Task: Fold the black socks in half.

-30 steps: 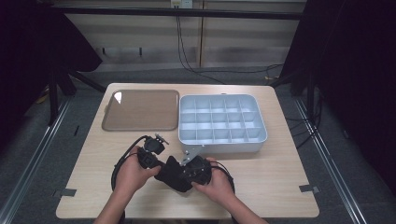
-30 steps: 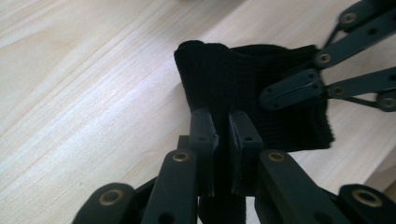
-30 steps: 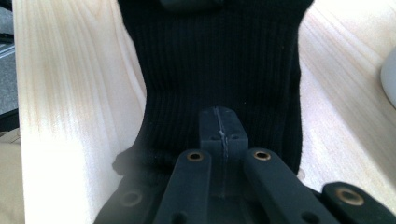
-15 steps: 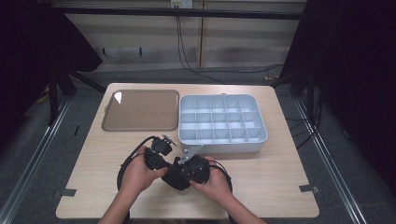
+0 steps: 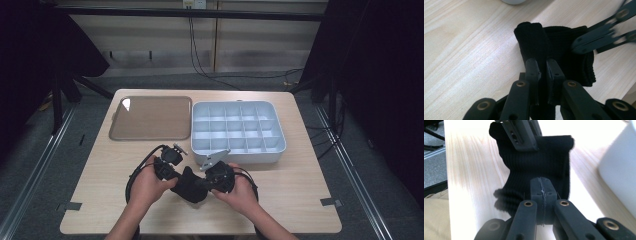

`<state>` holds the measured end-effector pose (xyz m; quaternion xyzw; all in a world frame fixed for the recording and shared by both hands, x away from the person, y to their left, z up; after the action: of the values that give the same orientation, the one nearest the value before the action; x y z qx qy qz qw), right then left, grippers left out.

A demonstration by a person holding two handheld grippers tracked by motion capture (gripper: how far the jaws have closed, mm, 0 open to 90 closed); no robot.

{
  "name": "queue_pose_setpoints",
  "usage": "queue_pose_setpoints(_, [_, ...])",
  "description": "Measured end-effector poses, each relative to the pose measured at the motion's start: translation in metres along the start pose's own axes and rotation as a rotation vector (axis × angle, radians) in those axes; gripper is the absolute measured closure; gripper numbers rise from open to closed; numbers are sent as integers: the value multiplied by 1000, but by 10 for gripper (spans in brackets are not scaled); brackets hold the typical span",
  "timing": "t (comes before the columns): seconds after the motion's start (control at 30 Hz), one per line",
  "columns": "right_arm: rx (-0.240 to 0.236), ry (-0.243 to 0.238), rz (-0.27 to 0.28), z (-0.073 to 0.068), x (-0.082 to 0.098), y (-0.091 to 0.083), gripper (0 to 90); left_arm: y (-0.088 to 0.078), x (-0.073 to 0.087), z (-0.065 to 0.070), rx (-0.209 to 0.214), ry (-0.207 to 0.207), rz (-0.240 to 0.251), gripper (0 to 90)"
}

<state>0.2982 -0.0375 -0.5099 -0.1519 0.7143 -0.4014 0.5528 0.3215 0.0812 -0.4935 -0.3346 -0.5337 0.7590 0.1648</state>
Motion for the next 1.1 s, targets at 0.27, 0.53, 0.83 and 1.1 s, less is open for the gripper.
queue_pose_setpoints(0.27, [2, 3, 1, -7, 17, -17, 900, -1, -1, 2, -3, -3, -1, 817])
queue_pose_setpoints(0.53, [-13, 23, -35, -11, 34, -8, 900, -4, -3, 7, 6, 5, -5, 817])
queue_pose_setpoints(0.83, [-8, 26, -43, -8, 34, 3, 900, -7, -5, 13, 47, 16, -10, 817])
queue_pose_setpoints(1.1, [1, 32, -42, -4, 31, 11, 900, -3, -6, 18, 56, 32, -28, 817])
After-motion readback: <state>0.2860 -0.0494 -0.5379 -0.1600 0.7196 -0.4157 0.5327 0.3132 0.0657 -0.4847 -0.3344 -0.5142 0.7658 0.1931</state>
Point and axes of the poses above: each handheld gripper's, and its own axes: y roughly forward along the jaws, x roughly out of its underside, z roughly to its right, the point moved 7 cm from there along y, roughly forward along the jaws, and after that the axes turned 4 degrees about -y, right-handed, at the moved point
